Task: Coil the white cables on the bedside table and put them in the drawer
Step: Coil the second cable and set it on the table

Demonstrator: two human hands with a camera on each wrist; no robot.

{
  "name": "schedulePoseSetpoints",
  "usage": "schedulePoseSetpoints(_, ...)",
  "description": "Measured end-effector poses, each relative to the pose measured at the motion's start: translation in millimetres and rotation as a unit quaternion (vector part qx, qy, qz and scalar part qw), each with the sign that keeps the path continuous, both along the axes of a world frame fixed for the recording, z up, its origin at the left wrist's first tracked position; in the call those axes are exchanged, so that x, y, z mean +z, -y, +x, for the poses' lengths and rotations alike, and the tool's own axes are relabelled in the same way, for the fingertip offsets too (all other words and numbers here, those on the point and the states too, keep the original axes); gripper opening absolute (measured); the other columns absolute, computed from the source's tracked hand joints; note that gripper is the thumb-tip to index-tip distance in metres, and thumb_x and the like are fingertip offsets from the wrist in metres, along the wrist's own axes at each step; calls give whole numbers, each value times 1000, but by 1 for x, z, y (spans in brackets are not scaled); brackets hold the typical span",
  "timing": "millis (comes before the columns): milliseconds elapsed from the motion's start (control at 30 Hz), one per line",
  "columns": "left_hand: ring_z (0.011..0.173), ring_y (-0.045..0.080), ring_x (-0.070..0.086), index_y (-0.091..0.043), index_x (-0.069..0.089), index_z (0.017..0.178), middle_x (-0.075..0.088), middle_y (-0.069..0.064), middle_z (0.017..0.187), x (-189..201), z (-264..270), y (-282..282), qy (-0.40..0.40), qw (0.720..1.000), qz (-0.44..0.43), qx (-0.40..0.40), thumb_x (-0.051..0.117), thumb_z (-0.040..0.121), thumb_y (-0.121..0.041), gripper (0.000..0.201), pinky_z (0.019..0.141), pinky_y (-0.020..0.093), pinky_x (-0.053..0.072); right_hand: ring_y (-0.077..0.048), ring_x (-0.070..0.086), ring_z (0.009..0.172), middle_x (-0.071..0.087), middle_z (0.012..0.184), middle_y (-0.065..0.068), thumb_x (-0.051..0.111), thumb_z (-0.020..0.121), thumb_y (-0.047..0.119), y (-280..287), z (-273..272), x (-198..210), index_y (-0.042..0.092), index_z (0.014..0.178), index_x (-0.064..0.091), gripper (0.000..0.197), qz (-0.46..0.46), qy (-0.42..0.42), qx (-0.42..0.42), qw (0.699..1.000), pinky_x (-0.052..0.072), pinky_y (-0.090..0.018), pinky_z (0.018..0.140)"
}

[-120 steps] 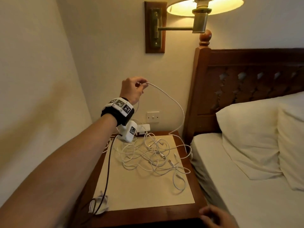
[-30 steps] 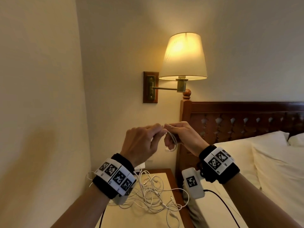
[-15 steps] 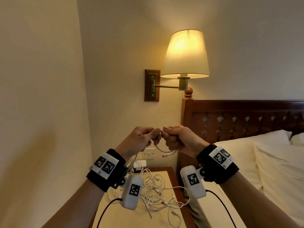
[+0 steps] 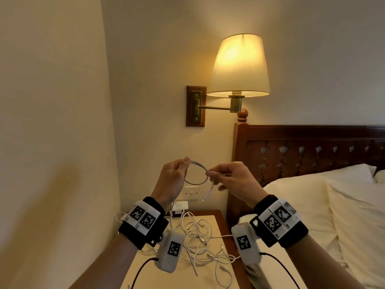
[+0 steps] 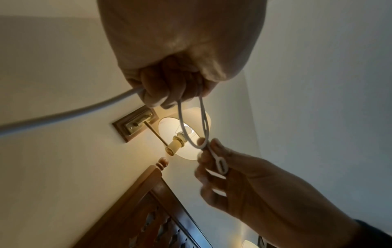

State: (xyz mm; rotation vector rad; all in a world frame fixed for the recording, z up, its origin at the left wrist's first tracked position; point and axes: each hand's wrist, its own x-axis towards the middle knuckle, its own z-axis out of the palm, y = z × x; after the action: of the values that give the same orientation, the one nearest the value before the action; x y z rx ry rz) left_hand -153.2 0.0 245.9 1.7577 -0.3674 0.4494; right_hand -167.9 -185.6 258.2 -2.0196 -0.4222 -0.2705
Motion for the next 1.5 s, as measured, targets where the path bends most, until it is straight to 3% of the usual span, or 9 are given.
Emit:
schedulePoseSetpoints(133,48,7,29,-14,44,67,34,-3,55,-6,1,2,15,1000,11,16,41,102,-34,40,52,27,28,-8,54,54,65,71,-5,66,91,19,-1,-4,1,1,92,72,19,74,-72,-14,995,46,-19,49)
schedulePoseSetpoints(267,50,9,29,-17,42,63,34,-2,55,-8,2,6,21,1000,12,17,40,103,-31,42,48,20,28,-17,65,55,66,71,-13,63,93,12,-12,-8,1,-4,94,67,17,210,-55,-40,975,53,-22,52)
schedulePoseSetpoints(567,52,12,29,-17,43,62,34,1,56,-16,6,5,10,999,26,30,39,103,-33,44,54,30,28,-15,66,53,67,64,-10,58,96,9,-28,-10,1,-8,95,64,18,332,-72,-25,940,56,-21,53)
schedulePoseSetpoints(767,45,11,27,-16,42,62,33,-1,53,-10,6,3,-68,994,-80,-12,39,103,-34,44,45,26,25,-21,70,62,71,71,-8,66,90,15,-34,-4,-18,3,94,68,12,211,25,-82,974,60,-31,61)
schedulePoseSetpoints(900,43,12,20,-22,35,59,28,-3,53,-6,0,3,-128,973,-170,-87,37,103,-32,45,45,25,20,-7,60,73,67,85,2,76,81,25,-29,1,-27,17,78,67,12,104,132,-117,979,52,-20,69)
schedulePoseSetpoints(1000,46,13,17,-23,33,60,23,-3,55,-5,-1,5,-154,957,-213,-124,35,103,-33,44,47,27,18,-11,67,100,69,106,-1,70,86,14,-35,2,-28,8,88,62,10,191,76,-21,978,55,-33,93)
schedulePoseSetpoints(1167,48,13,18,-23,36,62,23,-2,57,-1,-2,0,-154,950,-243,-122,36,103,-34,42,48,29,19,-29,70,97,73,97,-16,61,88,-4,-36,-3,-29,5,105,46,24,298,33,101,948,55,-39,92)
schedulePoseSetpoints(1267,47,13,19,-23,38,63,24,-3,56,0,-1,-3,-154,947,-254,-123,36,103,-34,42,49,29,18,-26,69,99,71,102,-13,60,84,-15,-35,-4,-32,5,108,44,36,251,22,105,962,56,-35,89)
schedulePoseSetpoints(1500,44,12,19,-23,38,63,26,-4,55,1,0,-8,-142,942,-277,-125,36,103,-33,41,48,28,17,-20,71,93,73,97,-8,72,80,-3,-30,-2,-35,16,113,53,43,168,16,51,984,57,-37,87)
